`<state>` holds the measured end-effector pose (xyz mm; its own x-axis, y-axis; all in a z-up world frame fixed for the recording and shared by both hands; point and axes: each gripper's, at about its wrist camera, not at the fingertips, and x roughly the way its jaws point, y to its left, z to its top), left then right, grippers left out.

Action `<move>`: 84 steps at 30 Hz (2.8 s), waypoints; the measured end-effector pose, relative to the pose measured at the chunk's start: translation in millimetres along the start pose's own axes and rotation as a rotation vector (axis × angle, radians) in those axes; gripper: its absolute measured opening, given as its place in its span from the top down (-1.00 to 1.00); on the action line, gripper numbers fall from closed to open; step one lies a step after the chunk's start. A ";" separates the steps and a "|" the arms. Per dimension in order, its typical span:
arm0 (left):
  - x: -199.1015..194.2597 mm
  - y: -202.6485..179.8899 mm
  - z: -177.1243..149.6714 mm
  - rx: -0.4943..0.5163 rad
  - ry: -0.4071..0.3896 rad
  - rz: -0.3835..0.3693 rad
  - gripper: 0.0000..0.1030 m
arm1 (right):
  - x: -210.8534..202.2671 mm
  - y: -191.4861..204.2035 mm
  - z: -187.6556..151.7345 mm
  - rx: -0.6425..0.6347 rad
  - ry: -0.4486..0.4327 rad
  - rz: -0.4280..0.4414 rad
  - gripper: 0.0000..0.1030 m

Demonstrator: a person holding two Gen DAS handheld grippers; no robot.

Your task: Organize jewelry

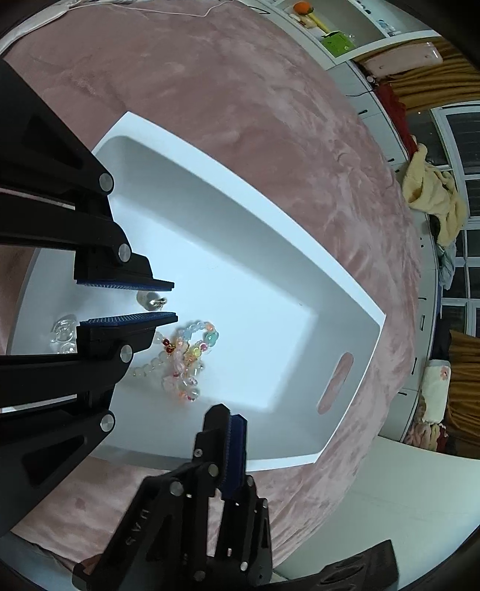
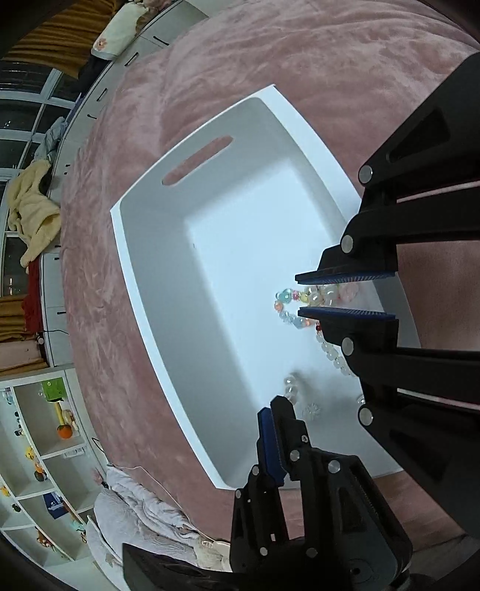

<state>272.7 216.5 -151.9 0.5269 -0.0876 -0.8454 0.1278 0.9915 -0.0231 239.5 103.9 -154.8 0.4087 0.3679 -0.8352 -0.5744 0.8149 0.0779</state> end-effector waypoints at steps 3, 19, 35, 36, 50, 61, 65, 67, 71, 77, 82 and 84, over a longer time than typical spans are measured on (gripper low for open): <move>-4.2 -3.1 -2.0 0.009 -0.019 0.003 -0.13 | -5.9 -4.5 -0.5 0.026 -0.029 0.011 -0.04; -109.6 -27.4 -27.7 0.032 -0.172 -0.020 -0.54 | -89.3 -18.7 -15.8 0.132 -0.148 -0.046 -0.91; -182.3 -51.9 -86.7 0.093 -0.195 0.047 -0.76 | -152.9 34.9 -76.3 0.035 -0.134 -0.055 -0.91; -187.3 -52.4 -91.7 0.090 -0.198 0.047 -0.77 | -154.7 37.6 -79.3 0.034 -0.132 -0.061 -0.91; -245.1 -61.9 -129.3 0.119 -0.245 0.040 -0.81 | -193.1 64.5 -120.8 0.033 -0.156 -0.088 -0.91; -235.8 -62.7 -138.3 0.102 -0.203 0.071 -0.83 | -197.6 74.9 -140.5 0.037 -0.153 -0.110 -0.91; -222.9 -53.3 -138.9 0.068 -0.176 0.083 -0.83 | -195.9 72.3 -140.8 0.040 -0.162 -0.103 -0.91; -220.5 -50.4 -139.3 0.058 -0.173 0.084 -0.83 | -194.1 72.3 -140.3 0.035 -0.160 -0.113 -0.91; -221.9 -53.0 -139.5 0.073 -0.178 0.081 -0.83 | -192.0 70.9 -140.6 0.037 -0.159 -0.106 -0.91; -221.0 -56.7 -138.4 0.085 -0.183 0.060 -0.83 | -189.4 69.6 -139.7 0.028 -0.159 -0.104 -0.91; -220.9 -57.5 -138.2 0.087 -0.186 0.055 -0.83 | -188.4 69.8 -138.9 0.030 -0.162 -0.103 -0.91; -221.4 -57.4 -137.4 0.084 -0.188 0.053 -0.83 | -187.9 69.2 -139.0 0.033 -0.168 -0.099 -0.91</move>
<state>33.2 192.2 -36.6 0.6811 -0.0600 -0.7297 0.1616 0.9844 0.0699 24.4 28.9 -68.1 0.5762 0.3524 -0.7374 -0.5032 0.8639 0.0197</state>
